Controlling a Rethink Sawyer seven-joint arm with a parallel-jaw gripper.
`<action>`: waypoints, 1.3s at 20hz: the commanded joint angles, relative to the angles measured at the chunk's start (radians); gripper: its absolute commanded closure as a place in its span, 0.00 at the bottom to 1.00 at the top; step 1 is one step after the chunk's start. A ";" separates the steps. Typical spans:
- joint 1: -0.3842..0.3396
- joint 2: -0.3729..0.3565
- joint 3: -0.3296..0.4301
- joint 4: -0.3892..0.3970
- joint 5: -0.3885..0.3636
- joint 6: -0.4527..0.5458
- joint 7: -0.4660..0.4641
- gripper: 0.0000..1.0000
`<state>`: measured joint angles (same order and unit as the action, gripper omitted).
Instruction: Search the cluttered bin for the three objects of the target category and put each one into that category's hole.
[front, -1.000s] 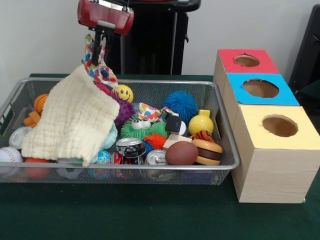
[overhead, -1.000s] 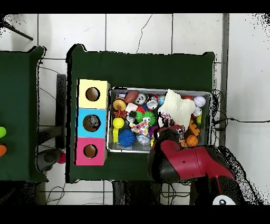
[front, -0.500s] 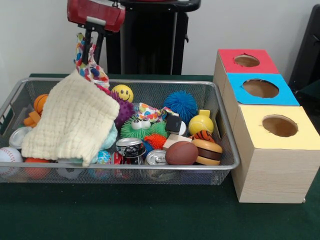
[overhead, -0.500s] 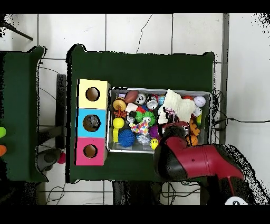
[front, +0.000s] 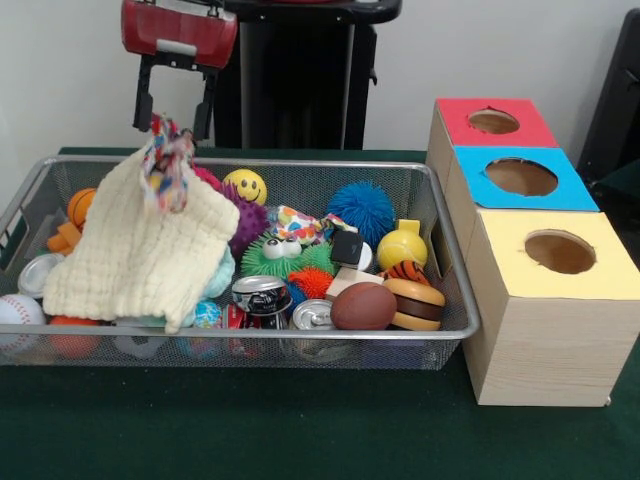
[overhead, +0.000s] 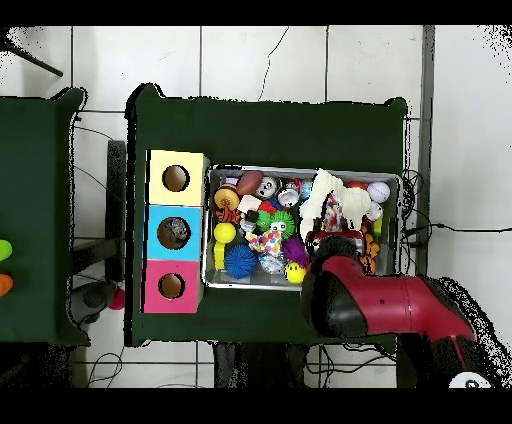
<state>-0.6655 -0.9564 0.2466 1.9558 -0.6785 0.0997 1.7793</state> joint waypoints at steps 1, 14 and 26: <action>-0.037 0.027 0.122 0.058 0.037 0.033 0.055 0.00; -0.010 0.106 0.073 0.055 0.018 -0.010 0.084 0.00; 0.118 0.269 -0.143 -0.051 -0.075 -0.153 0.070 0.00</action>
<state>-0.5759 -0.7920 0.1960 1.9596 -0.6752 -0.0041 1.7793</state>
